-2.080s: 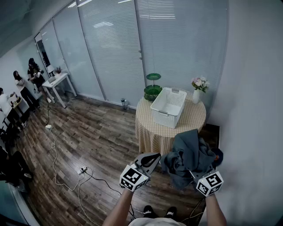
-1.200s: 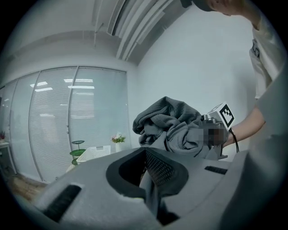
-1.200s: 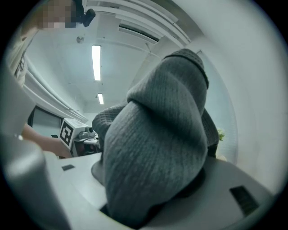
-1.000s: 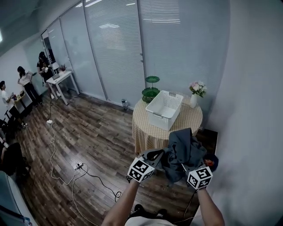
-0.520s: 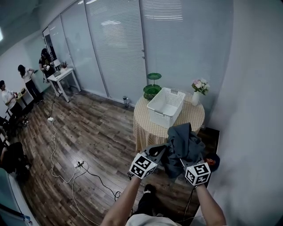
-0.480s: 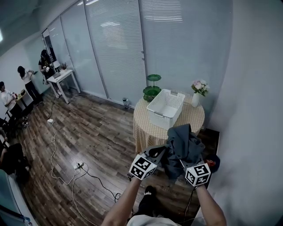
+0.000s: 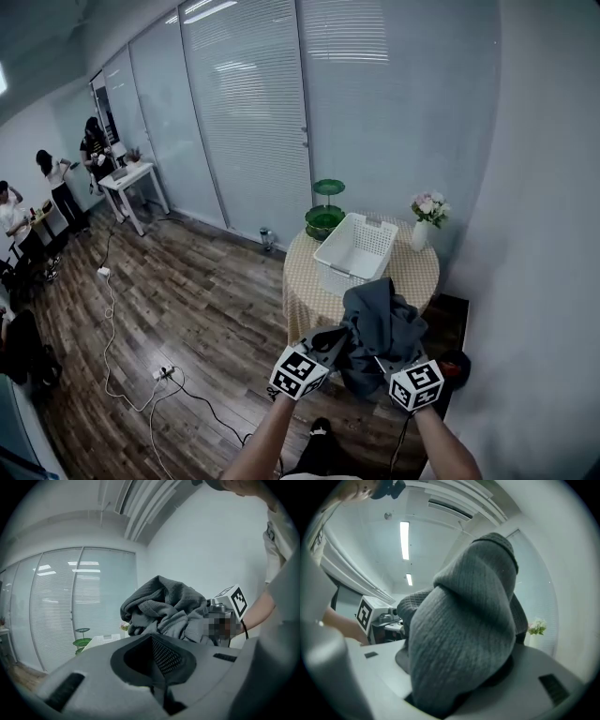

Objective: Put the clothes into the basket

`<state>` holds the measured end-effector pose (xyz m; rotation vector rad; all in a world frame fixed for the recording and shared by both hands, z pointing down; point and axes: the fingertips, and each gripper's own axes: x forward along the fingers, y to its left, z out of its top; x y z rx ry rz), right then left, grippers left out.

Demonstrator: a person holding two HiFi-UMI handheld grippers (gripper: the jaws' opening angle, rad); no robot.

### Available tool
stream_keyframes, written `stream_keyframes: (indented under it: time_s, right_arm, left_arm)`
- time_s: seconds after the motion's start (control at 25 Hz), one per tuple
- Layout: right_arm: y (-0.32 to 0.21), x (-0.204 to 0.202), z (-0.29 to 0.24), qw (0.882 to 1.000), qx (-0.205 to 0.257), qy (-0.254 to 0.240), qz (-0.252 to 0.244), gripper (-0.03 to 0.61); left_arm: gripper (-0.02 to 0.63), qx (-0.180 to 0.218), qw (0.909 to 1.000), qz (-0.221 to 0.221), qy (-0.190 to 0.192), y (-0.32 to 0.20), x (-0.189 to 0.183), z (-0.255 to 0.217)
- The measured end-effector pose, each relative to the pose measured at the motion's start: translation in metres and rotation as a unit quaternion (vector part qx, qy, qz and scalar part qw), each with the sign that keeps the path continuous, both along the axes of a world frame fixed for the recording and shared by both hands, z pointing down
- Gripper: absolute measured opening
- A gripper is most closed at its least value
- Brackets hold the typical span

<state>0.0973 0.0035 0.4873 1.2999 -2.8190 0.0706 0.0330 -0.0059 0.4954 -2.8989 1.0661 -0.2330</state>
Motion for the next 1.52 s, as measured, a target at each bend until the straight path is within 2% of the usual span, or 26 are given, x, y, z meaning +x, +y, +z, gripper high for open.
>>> stream_keyframes:
  time_s: [0.28, 0.8, 0.96, 1.2, 1.52]
  right_arm:
    - [-0.051, -0.007, -0.011, 1.0, 0.006, 0.015, -0.006, 0.233]
    - [-0.132, -0.018, -0.028, 1.0, 0.008, 0.009, 0.0, 0.233]
    - [-0.165, -0.025, -0.032, 1.0, 0.008, 0.009, 0.008, 0.233]
    - [-0.217, -0.03, -0.047, 0.999, 0.016, -0.002, 0.03, 0.233]
    - [-0.253, -0.037, -0.065, 0.998, 0.028, -0.011, 0.057, 0.232]
  left_arm:
    - [0.014, 0.001, 0.9996, 0.001, 0.027, -0.048, -0.007, -0.007]
    - [0.014, 0.016, 0.9992, 0.028, 0.025, -0.13, -0.016, -0.027]
    - [0.014, 0.014, 0.9985, 0.034, 0.041, -0.165, -0.021, -0.03]
    - [0.012, 0.023, 0.9976, 0.05, 0.042, -0.22, -0.024, -0.047]
    - [0.014, 0.03, 0.9959, 0.075, 0.041, -0.258, -0.026, -0.065]
